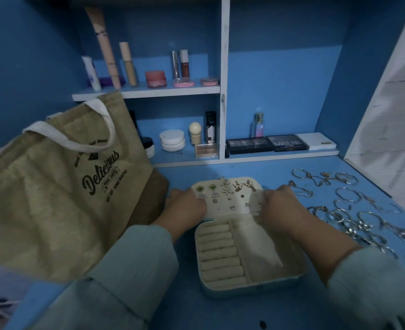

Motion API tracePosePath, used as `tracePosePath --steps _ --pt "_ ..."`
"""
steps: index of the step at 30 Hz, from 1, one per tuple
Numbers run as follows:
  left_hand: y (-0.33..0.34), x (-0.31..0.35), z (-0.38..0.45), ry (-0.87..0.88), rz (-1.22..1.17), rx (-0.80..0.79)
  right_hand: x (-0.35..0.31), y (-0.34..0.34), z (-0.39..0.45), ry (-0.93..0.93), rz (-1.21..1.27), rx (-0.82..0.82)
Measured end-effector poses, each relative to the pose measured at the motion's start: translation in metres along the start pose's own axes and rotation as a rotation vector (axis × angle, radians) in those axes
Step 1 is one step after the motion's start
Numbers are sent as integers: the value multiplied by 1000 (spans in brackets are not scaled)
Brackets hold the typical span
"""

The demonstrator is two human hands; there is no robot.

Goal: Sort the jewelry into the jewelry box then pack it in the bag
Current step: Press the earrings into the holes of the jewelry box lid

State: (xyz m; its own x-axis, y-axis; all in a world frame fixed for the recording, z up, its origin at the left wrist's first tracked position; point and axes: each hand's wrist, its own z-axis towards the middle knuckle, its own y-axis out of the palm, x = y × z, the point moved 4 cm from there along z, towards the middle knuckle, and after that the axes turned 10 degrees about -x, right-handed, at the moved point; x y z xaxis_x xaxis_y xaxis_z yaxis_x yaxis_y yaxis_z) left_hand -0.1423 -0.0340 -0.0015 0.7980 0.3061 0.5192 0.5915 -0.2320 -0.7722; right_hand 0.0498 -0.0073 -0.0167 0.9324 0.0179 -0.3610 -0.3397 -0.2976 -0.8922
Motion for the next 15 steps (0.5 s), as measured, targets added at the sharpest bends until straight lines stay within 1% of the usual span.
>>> tracePosePath --steps 5,10,13,15 --pt "1 3 -1 -10 71 16 -2 -3 -5 -33 -16 20" --pt "0 5 1 -51 165 -14 4 -14 -10 -103 67 49" --pt "-5 12 0 -28 281 60 15 -28 -14 -147 118 71" --pt "-7 19 -3 39 348 111 26 -40 -18 -161 123 78"
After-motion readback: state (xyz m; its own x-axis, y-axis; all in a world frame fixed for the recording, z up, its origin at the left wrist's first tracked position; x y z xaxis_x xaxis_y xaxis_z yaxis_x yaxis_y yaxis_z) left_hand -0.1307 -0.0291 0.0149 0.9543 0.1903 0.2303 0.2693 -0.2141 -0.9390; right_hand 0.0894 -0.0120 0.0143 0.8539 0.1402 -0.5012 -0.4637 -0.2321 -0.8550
